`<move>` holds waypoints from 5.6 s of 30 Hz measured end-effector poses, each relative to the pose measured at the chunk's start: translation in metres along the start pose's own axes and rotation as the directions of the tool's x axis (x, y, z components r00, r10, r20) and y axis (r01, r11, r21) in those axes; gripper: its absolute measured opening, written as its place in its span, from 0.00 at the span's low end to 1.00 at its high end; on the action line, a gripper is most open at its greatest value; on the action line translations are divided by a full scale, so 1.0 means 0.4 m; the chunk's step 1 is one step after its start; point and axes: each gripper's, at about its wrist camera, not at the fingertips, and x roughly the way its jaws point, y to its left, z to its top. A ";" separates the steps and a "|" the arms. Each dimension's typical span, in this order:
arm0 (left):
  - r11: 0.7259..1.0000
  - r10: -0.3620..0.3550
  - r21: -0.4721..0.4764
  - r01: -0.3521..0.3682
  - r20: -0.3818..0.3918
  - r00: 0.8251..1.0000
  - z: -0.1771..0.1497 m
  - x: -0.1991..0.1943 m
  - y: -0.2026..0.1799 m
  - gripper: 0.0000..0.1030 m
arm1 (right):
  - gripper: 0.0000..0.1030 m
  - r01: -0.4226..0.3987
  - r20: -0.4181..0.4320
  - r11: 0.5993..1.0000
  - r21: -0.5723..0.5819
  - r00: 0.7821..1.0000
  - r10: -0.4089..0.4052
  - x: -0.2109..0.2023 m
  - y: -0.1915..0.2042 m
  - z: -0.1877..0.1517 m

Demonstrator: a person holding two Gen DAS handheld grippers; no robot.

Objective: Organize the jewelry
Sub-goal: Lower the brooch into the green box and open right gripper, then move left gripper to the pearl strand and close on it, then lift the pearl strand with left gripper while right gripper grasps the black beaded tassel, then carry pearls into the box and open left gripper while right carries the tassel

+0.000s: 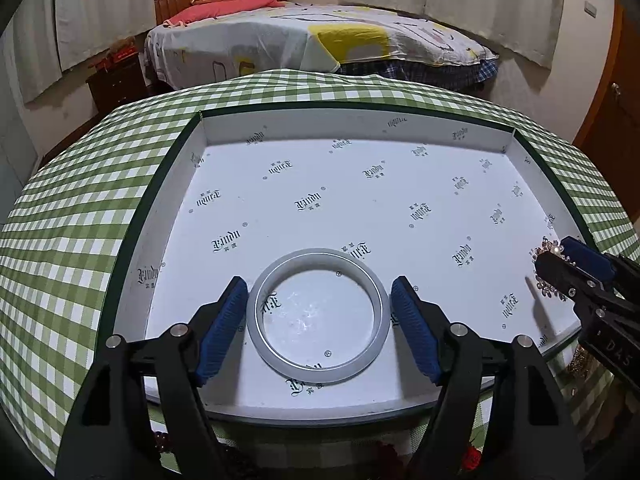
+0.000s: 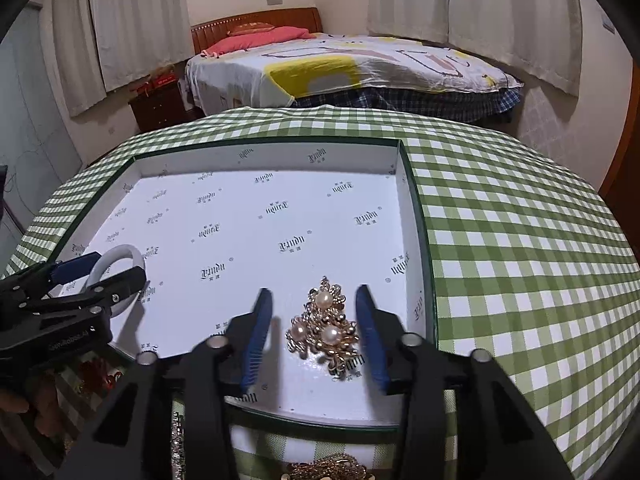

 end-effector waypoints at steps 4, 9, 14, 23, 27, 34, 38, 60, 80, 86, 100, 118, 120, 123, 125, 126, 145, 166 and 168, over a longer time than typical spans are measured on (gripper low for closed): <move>1.000 0.014 -0.012 -0.014 0.032 0.999 0.001 -0.020 0.004 0.75 | 0.44 -0.007 0.028 1.000 0.015 1.000 0.007 -0.022 -0.002 -0.002; 0.999 0.023 -0.032 -0.020 0.110 0.994 -0.008 -0.091 0.011 0.75 | 0.44 -0.008 0.077 1.000 0.008 0.997 0.007 -0.076 0.012 -0.009; 0.998 0.035 -0.050 -0.026 0.203 0.979 -0.057 -0.196 0.010 0.75 | 0.44 0.008 0.138 1.000 -0.014 0.990 -0.006 -0.152 0.029 -0.044; 0.998 0.053 -0.043 -0.043 0.265 0.963 -0.189 -0.322 -0.029 0.75 | 0.44 0.034 0.211 0.999 -0.029 0.977 -0.027 -0.263 0.037 -0.148; 0.999 0.045 -0.029 -0.040 0.235 0.971 -0.247 -0.338 -0.048 0.75 | 0.44 0.032 0.200 0.999 -0.025 0.979 -0.027 -0.286 0.038 -0.200; 0.999 0.030 -0.018 -0.027 0.201 0.979 -0.318 -0.338 -0.074 0.75 | 0.44 0.024 0.207 0.999 -0.028 0.978 -0.018 -0.322 0.043 -0.262; 1.000 0.026 -0.009 -0.024 0.190 0.982 -0.345 -0.332 -0.091 0.75 | 0.44 0.020 0.217 1.000 -0.019 0.976 -0.016 -0.339 0.039 -0.274; 0.999 -0.013 0.032 0.010 0.114 0.993 -0.369 -0.271 -0.109 0.31 | 0.44 0.004 0.195 1.000 -0.002 0.981 -0.003 -0.335 0.028 -0.289; 1.000 -0.012 0.011 0.010 0.213 0.977 -0.355 -0.344 -0.066 0.15 | 0.44 -0.045 0.175 0.998 -0.046 0.983 0.052 -0.318 0.087 -0.288; 1.000 0.017 -0.011 -0.014 0.254 0.967 -0.344 -0.374 -0.039 0.15 | 0.44 -0.075 0.159 0.995 -0.071 0.984 0.085 -0.290 0.131 -0.280; 0.995 0.064 -0.096 -0.041 0.259 0.964 -0.341 -0.380 0.041 0.15 | 0.24 -0.078 0.016 0.992 -0.098 0.997 0.080 -0.192 0.182 -0.287; 0.995 0.067 -0.095 -0.037 0.329 0.942 -0.302 -0.426 0.037 0.15 | 0.17 -0.084 0.212 0.991 -0.105 0.972 0.105 -0.312 0.168 -0.239; 0.995 0.066 -0.093 -0.035 0.350 0.934 -0.286 -0.439 0.035 0.15 | 0.17 -0.084 0.243 0.992 -0.098 0.964 0.106 -0.330 0.158 -0.216; 0.995 0.060 -0.091 -0.028 0.378 0.924 -0.250 -0.454 0.031 0.15 | 0.17 -0.076 0.293 0.993 -0.095 0.951 0.101 -0.350 0.145 -0.169; 0.996 0.053 -0.089 -0.019 0.395 0.917 -0.217 -0.456 0.028 0.15 | 0.17 -0.070 0.317 0.993 -0.094 0.943 0.096 -0.353 0.138 -0.139; 0.996 0.050 -0.089 -0.015 0.401 0.915 -0.202 -0.456 0.026 0.15 | 0.17 -0.067 0.334 0.994 -0.091 0.938 0.093 -0.354 0.133 -0.121; 0.999 0.036 -0.044 -0.021 0.394 0.919 0.122 -0.232 -0.001 0.15 | 0.17 -0.029 0.367 0.999 -0.038 0.929 0.041 -0.143 0.045 0.157; 0.999 -0.003 -0.051 0.001 -0.039 0.999 0.231 0.115 0.050 0.15 | 0.17 -0.014 -0.036 0.998 0.055 0.999 0.016 0.140 -0.033 0.216; 0.999 -0.013 -0.049 0.009 -0.071 0.997 0.233 0.130 0.051 0.16 | 0.17 -0.025 -0.062 0.997 0.071 0.998 0.030 0.150 -0.039 0.215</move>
